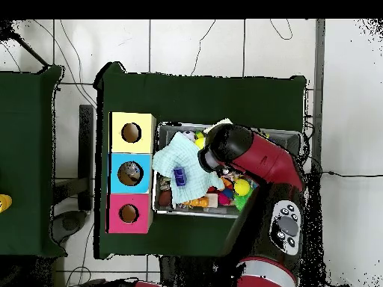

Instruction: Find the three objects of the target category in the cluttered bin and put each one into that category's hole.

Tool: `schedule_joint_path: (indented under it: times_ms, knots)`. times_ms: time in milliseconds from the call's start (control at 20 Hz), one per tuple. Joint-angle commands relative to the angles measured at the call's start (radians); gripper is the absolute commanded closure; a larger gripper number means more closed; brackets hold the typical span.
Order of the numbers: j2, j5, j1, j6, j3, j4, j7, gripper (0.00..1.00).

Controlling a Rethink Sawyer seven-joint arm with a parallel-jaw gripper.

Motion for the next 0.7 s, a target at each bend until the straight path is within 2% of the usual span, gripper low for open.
schedule_joint_path:
  times_ms: [50,450,500,700]
  knots:
    - [0.061,0.092,0.042,0.035,0.021,-0.014,0.376,1.0]
    - [0.074,0.105,0.061,0.024,0.022,-0.027,0.396,1.0]
    - [0.075,0.097,0.061,0.023,0.021,-0.029,0.389,0.0]
    - [0.067,0.093,0.031,-0.016,0.042,-0.011,0.339,0.0]
